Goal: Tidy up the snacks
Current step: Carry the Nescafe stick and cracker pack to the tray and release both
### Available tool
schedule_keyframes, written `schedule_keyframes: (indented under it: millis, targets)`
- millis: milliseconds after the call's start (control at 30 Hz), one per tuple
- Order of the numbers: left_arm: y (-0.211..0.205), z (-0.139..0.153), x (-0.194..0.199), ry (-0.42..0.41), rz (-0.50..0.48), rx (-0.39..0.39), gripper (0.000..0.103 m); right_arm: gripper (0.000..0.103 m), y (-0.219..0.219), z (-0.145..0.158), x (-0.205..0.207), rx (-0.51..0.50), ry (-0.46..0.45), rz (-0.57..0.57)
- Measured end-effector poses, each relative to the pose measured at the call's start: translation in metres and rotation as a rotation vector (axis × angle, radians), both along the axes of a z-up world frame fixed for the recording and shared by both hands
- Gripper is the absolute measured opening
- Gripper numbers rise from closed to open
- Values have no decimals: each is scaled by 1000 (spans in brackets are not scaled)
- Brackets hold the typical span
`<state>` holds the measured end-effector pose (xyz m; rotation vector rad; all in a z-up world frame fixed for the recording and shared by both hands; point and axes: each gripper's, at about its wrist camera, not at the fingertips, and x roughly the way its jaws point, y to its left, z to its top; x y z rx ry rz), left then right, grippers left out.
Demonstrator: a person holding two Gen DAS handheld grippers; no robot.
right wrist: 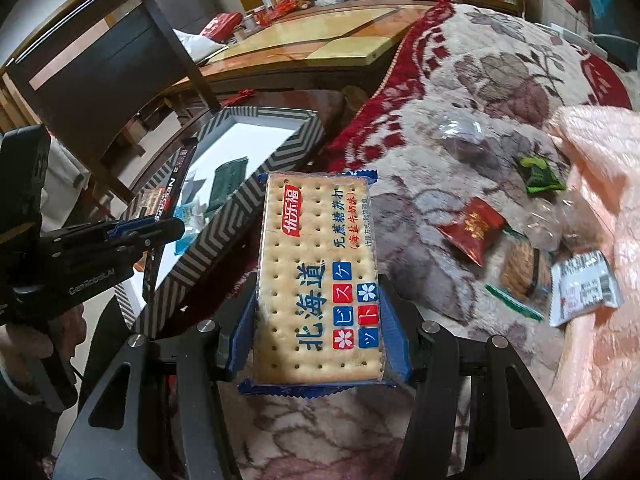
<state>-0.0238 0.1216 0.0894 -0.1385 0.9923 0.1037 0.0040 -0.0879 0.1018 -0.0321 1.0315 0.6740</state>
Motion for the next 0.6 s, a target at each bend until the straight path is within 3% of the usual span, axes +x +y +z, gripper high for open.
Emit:
schedule_keyframes:
  millis: [600]
  targets:
    - [47,-6,-4,13,115,-3,21,55,57,3,8,-10,9,100]
